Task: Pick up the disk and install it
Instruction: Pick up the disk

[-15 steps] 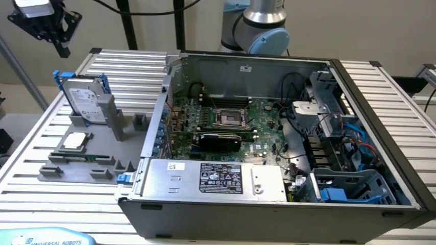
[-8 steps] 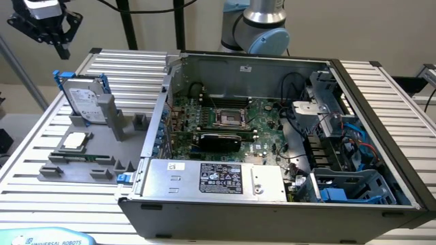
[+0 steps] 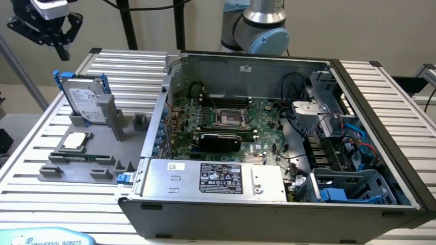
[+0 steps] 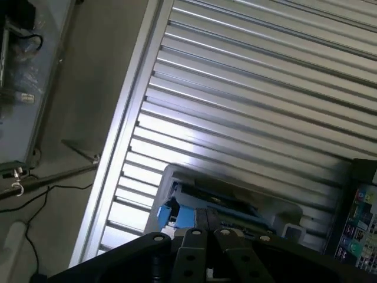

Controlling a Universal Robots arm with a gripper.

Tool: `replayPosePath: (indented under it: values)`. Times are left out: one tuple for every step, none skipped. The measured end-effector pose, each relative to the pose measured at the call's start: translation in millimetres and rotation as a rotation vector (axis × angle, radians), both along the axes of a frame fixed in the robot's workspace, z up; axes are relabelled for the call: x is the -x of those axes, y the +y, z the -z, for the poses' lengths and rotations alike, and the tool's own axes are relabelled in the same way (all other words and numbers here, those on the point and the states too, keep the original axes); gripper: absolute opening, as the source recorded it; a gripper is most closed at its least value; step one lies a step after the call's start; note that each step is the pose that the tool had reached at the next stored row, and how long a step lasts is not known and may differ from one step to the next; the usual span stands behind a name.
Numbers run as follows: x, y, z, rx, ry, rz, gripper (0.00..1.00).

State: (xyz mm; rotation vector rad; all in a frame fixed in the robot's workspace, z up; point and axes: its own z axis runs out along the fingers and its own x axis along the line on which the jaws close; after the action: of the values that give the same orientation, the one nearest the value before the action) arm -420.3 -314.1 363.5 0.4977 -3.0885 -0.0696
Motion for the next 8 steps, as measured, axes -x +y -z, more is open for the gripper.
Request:
replayPosePath:
  values:
    - [0.0, 0.0, 0.2, 0.0, 0.0001, -0.018, 0.11]
    - [0.0, 0.0, 0.5, 0.0, 0.0, -0.036, 0.11]
    - [0.0, 0.0, 0.7, 0.0, -0.0001, -0.054, 0.11]
    - [0.0, 0.0, 1.0, 0.0, -0.0001, -0.073, 0.11]
    - [0.0, 0.0, 1.2, 0.0, -0.0001, -0.09, 0.11]
    - [0.0, 0.0, 1.4, 0.0, 0.0, -0.108, 0.11]
    - [0.0, 0.0, 1.6, 0.0, 0.0, -0.128, 0.11]
    - [0.0, 0.0, 1.7, 0.0, -0.0001, -0.145, 0.11]
